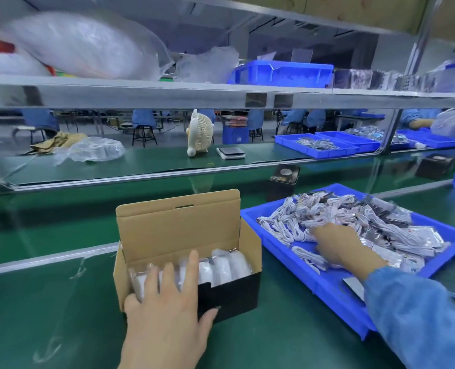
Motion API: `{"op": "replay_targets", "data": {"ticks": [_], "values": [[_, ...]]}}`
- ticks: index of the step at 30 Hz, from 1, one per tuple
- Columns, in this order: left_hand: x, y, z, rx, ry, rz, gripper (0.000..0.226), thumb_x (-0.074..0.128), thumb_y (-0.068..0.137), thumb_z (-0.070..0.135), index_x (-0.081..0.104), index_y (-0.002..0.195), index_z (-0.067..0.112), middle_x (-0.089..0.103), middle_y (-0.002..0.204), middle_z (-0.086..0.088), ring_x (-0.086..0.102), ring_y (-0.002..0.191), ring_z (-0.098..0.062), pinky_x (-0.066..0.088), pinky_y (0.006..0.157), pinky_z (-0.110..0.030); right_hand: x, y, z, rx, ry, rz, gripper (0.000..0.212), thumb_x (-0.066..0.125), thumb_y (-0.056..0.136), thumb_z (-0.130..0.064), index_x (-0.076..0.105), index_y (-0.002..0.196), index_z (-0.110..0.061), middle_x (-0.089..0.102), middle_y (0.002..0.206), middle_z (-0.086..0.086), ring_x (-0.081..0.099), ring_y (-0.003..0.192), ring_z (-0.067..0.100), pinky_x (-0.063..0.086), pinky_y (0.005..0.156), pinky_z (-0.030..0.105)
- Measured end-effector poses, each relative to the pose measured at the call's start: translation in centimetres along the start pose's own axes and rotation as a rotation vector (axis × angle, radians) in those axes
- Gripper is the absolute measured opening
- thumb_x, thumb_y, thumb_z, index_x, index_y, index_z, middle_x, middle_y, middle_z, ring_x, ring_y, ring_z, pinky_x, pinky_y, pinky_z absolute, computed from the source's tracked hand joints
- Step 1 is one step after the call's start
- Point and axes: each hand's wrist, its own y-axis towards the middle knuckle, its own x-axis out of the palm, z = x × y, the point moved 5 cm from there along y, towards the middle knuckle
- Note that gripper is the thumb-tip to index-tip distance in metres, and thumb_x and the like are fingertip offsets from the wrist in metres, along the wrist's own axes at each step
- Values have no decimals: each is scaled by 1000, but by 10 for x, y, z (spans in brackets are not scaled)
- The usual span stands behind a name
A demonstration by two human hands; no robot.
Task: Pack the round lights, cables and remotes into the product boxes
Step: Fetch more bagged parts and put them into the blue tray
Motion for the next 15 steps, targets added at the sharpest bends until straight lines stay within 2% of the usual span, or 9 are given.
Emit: {"op": "replay_targets", "data": {"ticks": [1,2,3,4,6,8,9,11,15], "values": [[-1,-2,0,34,-3,-26,106,82,58,63,45,146,16,57,130,-21,54,123,-44,53,75,-54,-4,2,-2,-6,-22,38,29,47,93,-19,55,121,-18,61,123,8,62,111,29,50,86,36],[2,-3,2,80,16,15,90,93,46,50,67,121,6,66,109,-24,63,107,-49,54,62,-54,-12,1,-4,11,-20,38,29,47,93,-17,56,120,-17,61,122,9,62,111,30,50,86,36],[4,-3,3,106,57,68,79,97,40,42,72,103,0,68,97,-26,66,97,-50,53,54,-53,-22,2,-4,51,59,63,29,47,92,-17,59,119,-16,62,121,11,62,110,31,50,86,35],[9,-1,2,101,74,73,74,98,37,38,73,93,-2,69,92,-26,67,93,-51,53,50,-52,-37,1,-3,84,195,131,28,48,91,-16,63,115,-14,64,116,12,62,105,32,51,86,33],[8,4,3,92,87,96,73,99,32,39,72,84,-4,69,90,-28,68,90,-52,55,50,-53,-77,-17,-14,46,573,373,21,56,90,-16,71,104,-13,70,91,6,64,87,25,49,77,28],[9,7,7,100,100,93,75,99,29,43,72,81,-4,70,88,-28,67,88,-53,56,53,-53,-126,-60,-47,-177,900,702,10,70,85,-16,74,94,-14,66,71,-6,59,66,10,45,65,17],[11,8,9,105,109,89,76,99,27,44,71,80,-4,70,87,-29,67,86,-54,57,53,-53,-147,-84,-69,-325,915,818,7,73,83,-16,74,90,-15,64,69,-7,57,63,9,45,62,17],[16,10,10,105,140,86,79,99,22,45,71,77,-4,70,85,-29,68,84,-54,56,50,-51,-172,-117,-114,-584,850,844,5,72,82,-18,72,82,-13,63,67,-4,52,59,10,46,59,25],[22,11,9,144,115,-21,73,99,24,43,74,75,-3,71,81,-27,70,79,-49,57,50,-49,-185,-126,-173,-783,810,705,6,69,81,-9,72,81,-5,65,77,6,59,68,24,49,62,38]]}}
